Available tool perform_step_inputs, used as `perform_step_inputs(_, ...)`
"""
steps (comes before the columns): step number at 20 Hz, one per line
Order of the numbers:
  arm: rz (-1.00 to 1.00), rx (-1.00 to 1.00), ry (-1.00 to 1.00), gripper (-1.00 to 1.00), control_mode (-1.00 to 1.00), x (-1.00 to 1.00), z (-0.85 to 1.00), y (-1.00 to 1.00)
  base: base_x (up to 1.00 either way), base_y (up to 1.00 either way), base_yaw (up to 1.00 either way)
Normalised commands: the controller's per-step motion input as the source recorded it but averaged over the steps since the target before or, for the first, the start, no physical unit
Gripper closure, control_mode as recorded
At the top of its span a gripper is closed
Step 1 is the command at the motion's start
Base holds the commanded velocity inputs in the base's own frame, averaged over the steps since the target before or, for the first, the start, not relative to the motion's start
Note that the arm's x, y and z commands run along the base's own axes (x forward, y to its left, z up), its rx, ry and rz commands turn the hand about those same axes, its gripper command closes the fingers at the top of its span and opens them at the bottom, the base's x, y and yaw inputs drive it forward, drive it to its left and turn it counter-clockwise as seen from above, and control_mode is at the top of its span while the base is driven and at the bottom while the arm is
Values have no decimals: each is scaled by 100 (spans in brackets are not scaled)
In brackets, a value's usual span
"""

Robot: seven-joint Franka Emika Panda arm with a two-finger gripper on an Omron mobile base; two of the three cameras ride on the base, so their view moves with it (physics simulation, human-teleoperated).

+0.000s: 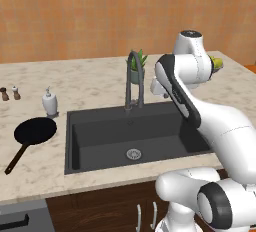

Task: Pick the pan and sponge and place them into the sink. Then turn on the water.

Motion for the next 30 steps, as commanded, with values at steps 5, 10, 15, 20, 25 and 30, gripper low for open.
perform_step_inputs(5, -1, 0, -3, -100, -100, -10, -12, 19, 0, 0, 0)
perform_step_inputs(10, -4, 0, -5, -100, -100, -26, -44, 90, 0, 0, 0)
perform_step_inputs(15, 0, 1, 0, -100, -100, -28, -35, 100, 0, 0, 0)
perform_step_inputs(20, -4, 3, 0, -100, -100, -6, -14, 100, 0, 0, 0)
perform_step_inputs(25, -10, 1, 0, -100, -100, 0, -6, 100, 0, 0, 0)
perform_step_inputs(30, -9, 0, 0, -100, -100, 0, -5, 100, 0, 0, 0)
